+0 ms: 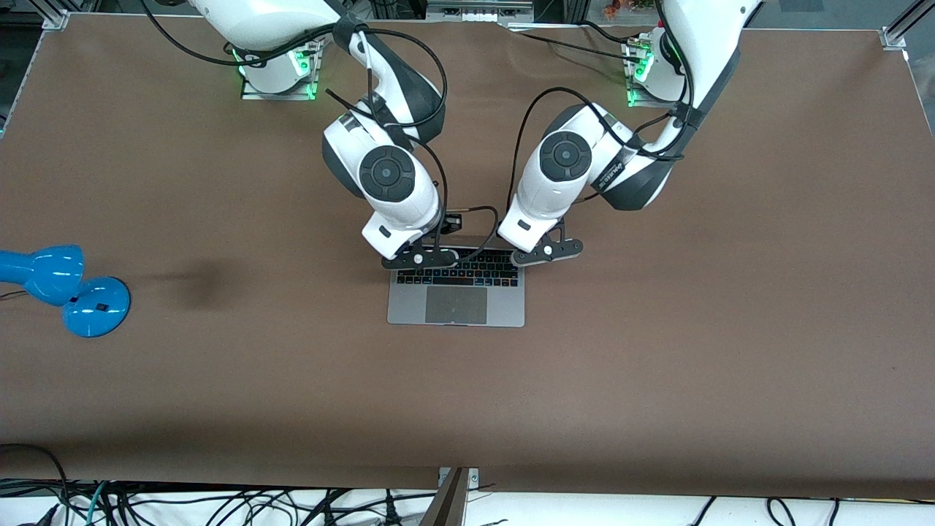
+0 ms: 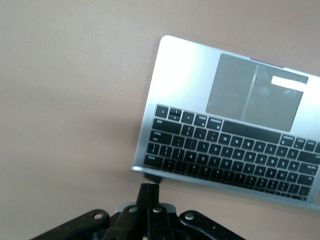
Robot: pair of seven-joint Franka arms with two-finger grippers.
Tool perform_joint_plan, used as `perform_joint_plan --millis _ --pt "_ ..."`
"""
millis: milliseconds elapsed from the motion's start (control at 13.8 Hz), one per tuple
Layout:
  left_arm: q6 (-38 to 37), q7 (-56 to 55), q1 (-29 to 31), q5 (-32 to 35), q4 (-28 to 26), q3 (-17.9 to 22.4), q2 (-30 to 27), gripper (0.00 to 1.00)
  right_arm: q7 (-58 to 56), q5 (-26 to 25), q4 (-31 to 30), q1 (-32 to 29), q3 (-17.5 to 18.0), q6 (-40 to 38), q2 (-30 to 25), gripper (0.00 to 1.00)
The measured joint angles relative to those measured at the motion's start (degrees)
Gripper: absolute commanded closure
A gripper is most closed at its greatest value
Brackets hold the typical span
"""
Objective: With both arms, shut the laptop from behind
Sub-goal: 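Push the screen forward with both grippers toward the keyboard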
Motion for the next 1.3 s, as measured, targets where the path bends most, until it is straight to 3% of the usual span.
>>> perform_joint_plan --millis 1302 --pt "0.0 -3.0 -0.9 6.2 10.7 1.7 11.9 1.00 -7.1 -1.6 0.0 0.0 -4.8 10.6 6.5 1.00"
